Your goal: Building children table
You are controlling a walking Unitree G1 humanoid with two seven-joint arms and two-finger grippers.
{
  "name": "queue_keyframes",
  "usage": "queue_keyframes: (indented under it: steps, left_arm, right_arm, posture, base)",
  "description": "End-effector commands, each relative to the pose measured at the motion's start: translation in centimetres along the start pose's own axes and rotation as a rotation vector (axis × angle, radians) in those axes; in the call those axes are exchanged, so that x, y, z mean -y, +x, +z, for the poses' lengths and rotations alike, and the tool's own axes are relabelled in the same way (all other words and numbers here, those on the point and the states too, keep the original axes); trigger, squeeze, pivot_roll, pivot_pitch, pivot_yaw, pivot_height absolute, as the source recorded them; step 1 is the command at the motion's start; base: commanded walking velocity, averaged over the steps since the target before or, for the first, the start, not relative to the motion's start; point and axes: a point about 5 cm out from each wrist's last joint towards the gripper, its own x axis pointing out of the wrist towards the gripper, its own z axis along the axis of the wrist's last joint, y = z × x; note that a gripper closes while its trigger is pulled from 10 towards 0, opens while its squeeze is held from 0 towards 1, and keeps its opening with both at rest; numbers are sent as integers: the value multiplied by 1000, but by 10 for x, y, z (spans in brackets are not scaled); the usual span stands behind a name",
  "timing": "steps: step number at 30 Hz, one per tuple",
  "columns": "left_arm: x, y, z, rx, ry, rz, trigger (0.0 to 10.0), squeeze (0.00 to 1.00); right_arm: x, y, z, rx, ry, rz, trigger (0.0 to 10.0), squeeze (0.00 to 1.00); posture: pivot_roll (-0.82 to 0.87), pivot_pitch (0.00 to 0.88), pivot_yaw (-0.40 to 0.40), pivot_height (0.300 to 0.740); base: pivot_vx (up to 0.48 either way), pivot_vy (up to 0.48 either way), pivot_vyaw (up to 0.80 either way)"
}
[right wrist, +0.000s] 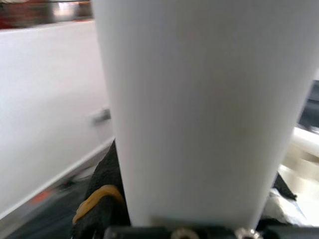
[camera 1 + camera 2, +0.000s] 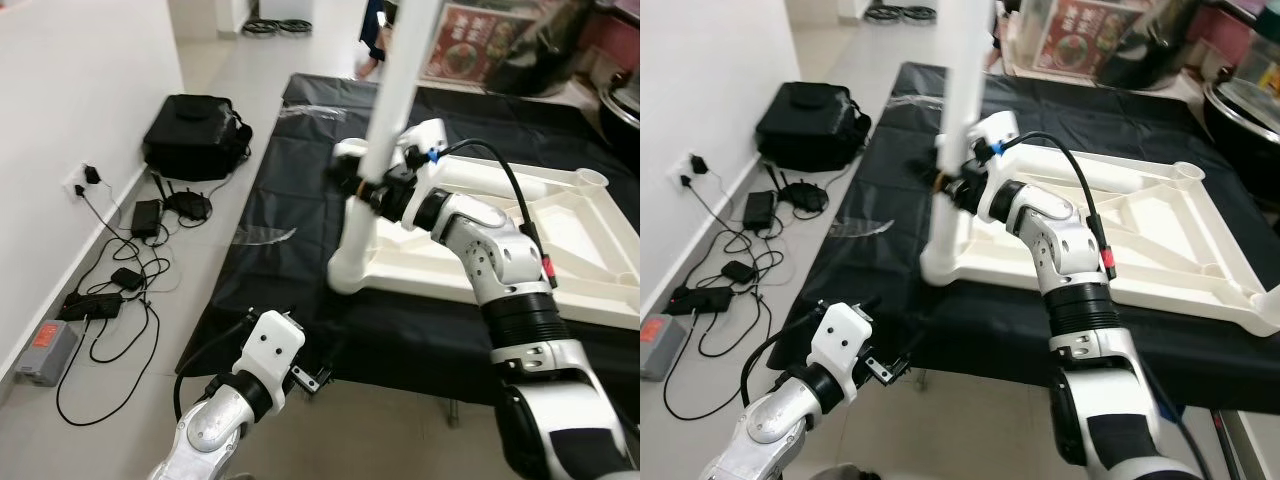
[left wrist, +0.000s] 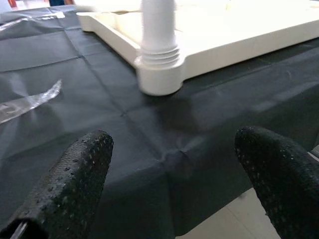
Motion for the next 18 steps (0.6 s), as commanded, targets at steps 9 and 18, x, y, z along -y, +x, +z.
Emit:
queue_keyframes:
  steps: [9,18]
  left_arm:
    - [2,0,-1,-7,4,-15,10000,0]
    - [2,-1,-1,-8,6,-11,10000,0]
  right_arm:
    - [-17,-13,-36,-113,107,-578,0,0]
    - [-43,2,-32,-96,157,-465,10000,0]
  posture:
    - [152,94,-91,740]
    - [151,95,-93,740]
  base:
    - [0,0,0]
    - [0,0,0]
